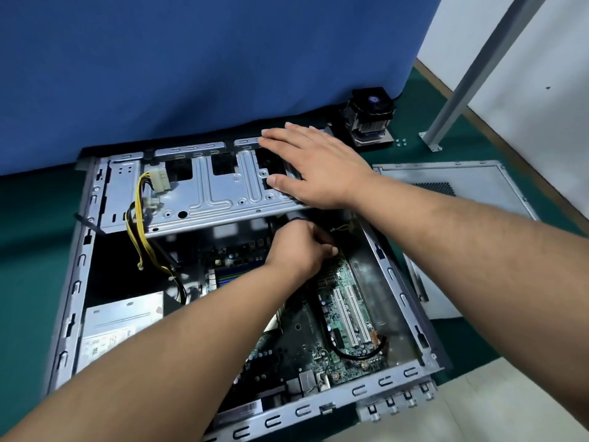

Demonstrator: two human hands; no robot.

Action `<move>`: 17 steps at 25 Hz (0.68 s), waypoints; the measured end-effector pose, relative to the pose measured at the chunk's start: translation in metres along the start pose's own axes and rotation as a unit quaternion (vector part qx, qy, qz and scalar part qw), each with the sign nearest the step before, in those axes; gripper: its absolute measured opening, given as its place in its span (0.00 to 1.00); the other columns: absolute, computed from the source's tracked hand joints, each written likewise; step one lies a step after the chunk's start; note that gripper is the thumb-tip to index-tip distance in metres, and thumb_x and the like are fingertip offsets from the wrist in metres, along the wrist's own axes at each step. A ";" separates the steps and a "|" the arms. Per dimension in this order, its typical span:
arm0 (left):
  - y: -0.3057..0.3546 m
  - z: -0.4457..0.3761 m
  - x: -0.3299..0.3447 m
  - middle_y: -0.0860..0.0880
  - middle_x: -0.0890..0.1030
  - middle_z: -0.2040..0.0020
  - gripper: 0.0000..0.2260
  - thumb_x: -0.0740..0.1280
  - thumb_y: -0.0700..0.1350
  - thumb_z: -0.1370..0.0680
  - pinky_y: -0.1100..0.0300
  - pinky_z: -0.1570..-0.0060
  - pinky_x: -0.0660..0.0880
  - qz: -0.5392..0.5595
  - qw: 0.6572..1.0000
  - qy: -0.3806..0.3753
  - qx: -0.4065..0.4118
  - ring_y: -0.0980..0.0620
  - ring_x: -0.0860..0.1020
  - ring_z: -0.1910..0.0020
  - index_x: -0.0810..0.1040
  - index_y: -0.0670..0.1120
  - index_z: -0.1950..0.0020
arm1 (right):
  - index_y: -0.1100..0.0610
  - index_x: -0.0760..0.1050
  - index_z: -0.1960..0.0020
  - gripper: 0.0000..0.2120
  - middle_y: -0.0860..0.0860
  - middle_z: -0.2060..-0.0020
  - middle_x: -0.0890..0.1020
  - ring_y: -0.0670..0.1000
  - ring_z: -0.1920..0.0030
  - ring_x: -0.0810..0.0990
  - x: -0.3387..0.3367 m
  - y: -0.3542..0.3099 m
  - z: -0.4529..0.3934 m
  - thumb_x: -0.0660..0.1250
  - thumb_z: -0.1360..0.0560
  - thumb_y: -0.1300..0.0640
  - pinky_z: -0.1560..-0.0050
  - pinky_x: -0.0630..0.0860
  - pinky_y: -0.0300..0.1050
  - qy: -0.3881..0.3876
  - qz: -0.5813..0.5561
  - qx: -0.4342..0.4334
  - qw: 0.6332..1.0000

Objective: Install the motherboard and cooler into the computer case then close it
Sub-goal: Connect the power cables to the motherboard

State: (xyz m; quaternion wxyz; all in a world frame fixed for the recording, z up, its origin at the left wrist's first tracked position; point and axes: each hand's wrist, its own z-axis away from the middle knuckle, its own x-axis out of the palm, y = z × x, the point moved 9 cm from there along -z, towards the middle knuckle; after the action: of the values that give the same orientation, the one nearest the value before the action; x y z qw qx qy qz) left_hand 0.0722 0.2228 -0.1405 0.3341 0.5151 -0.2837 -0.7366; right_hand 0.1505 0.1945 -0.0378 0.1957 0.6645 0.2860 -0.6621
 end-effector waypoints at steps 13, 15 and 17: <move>-0.005 -0.023 0.021 0.45 0.88 0.54 0.08 0.81 0.40 0.30 0.55 0.45 0.80 0.070 0.997 -0.031 -0.027 0.47 0.84 0.51 0.88 0.43 0.53 | 0.41 0.58 0.19 0.32 0.38 0.20 0.58 0.48 0.19 0.55 -0.001 0.004 -0.001 0.56 0.20 0.34 0.20 0.54 0.55 0.010 -0.008 0.007 1.000; -0.005 -0.024 0.021 0.46 0.88 0.54 0.07 0.81 0.41 0.30 0.58 0.47 0.80 0.051 0.998 -0.037 -0.028 0.50 0.83 0.52 0.89 0.45 0.53 | 0.41 0.58 0.19 0.32 0.38 0.20 0.59 0.47 0.19 0.55 -0.002 0.004 -0.001 0.56 0.20 0.34 0.20 0.54 0.55 0.011 -0.011 0.008 1.000; -0.002 -0.025 0.022 0.47 0.87 0.53 0.07 0.81 0.42 0.29 0.57 0.47 0.79 0.019 0.999 -0.041 -0.024 0.51 0.83 0.53 0.88 0.46 0.53 | 0.41 0.58 0.19 0.32 0.37 0.20 0.59 0.47 0.19 0.55 -0.002 0.004 -0.001 0.57 0.21 0.34 0.20 0.55 0.56 0.012 -0.016 0.011 1.000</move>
State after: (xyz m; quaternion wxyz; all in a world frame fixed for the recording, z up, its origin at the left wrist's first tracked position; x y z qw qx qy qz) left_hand 0.0903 0.2047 -0.1626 0.3479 0.4706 -0.2894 -0.7574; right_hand 0.1542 0.1916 -0.0364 0.1743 0.6697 0.2915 -0.6604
